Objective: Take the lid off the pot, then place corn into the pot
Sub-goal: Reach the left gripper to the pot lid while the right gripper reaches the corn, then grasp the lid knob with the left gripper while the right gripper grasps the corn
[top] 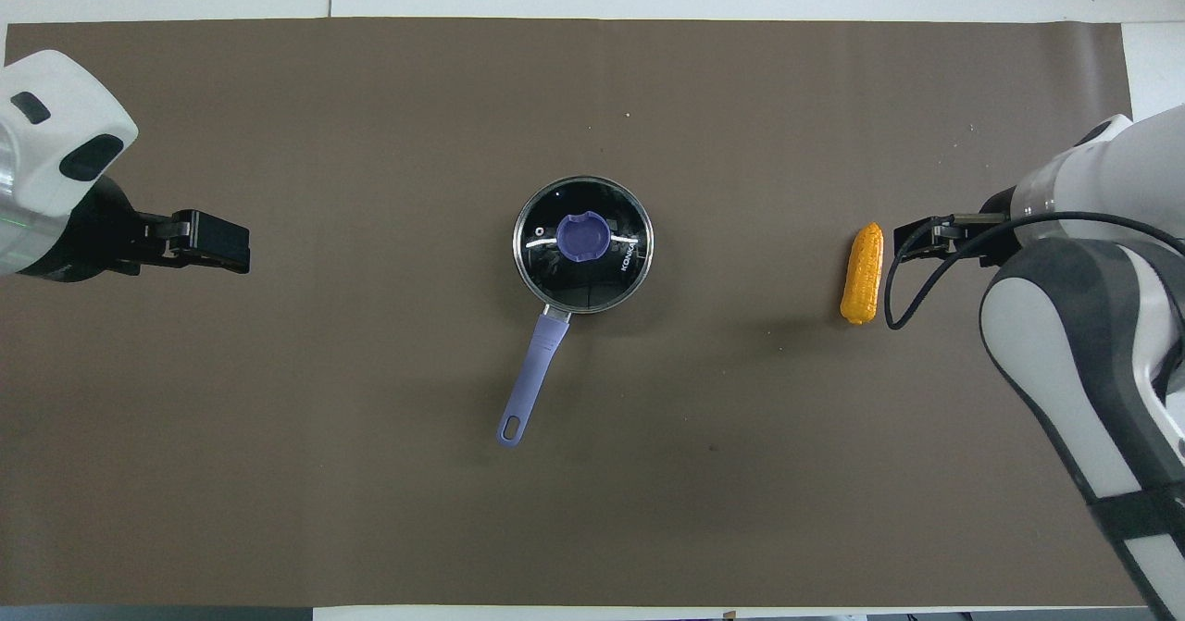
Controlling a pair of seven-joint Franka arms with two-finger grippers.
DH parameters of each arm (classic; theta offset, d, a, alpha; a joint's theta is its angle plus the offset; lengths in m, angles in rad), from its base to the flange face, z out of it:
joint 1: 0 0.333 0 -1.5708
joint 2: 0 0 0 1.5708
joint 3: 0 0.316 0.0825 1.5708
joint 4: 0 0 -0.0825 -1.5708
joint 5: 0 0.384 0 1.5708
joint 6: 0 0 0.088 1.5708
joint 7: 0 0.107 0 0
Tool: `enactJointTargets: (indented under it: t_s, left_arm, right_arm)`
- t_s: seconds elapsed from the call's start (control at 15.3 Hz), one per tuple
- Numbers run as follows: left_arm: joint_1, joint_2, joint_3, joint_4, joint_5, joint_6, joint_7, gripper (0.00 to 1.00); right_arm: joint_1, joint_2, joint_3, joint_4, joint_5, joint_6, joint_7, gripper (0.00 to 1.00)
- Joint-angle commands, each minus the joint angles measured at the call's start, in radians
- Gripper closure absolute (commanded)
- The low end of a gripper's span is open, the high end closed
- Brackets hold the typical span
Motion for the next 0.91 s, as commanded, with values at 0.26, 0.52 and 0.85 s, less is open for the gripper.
enactJointTargets:
  t_s: [0.26,0.52,0.85]
  left_arm:
    - [-0.225,0.369,0.011,0.259,-0.032,0.086,-0.293,0.0]
    - [-0.279,0.44,0.016,0.284,-0.024,0.132,-0.33,0.0]
    - [-0.328,0.564,0.024,0.38,0.003,0.189,-0.408,0.01]
  right_arm:
    - [0.036,0.04,0.001,-0.127,-0.006,0.189,0.008,0.0]
    - [0.062,0.055,0.001,-0.127,-0.006,0.198,0.042,0.0]
    - [0.041,0.115,0.001,-0.123,-0.006,0.234,0.047,0.06]
